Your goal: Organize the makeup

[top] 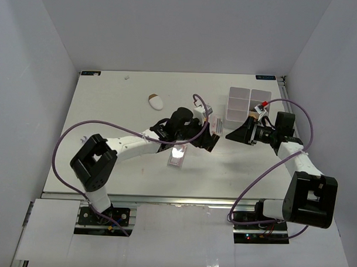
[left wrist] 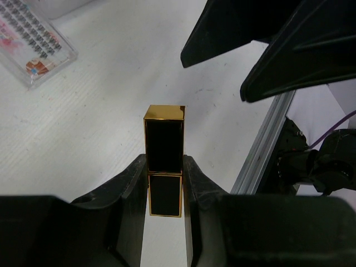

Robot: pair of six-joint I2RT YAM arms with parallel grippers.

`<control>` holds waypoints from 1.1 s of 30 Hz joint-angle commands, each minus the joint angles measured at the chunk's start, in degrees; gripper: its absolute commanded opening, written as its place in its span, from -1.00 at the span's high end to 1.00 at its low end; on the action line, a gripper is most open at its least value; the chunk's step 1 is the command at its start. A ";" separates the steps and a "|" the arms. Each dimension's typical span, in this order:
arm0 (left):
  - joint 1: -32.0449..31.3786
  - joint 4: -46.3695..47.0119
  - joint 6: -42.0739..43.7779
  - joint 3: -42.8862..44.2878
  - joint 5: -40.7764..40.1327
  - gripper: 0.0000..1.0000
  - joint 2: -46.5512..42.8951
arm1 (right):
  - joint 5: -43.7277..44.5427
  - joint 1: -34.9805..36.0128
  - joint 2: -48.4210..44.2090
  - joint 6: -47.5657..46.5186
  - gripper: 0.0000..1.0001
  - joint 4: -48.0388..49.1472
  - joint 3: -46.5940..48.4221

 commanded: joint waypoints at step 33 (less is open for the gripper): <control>-5.63 -4.90 4.08 15.61 -3.27 0.74 9.41 | 2.19 1.70 -1.25 2.55 0.00 7.17 -1.83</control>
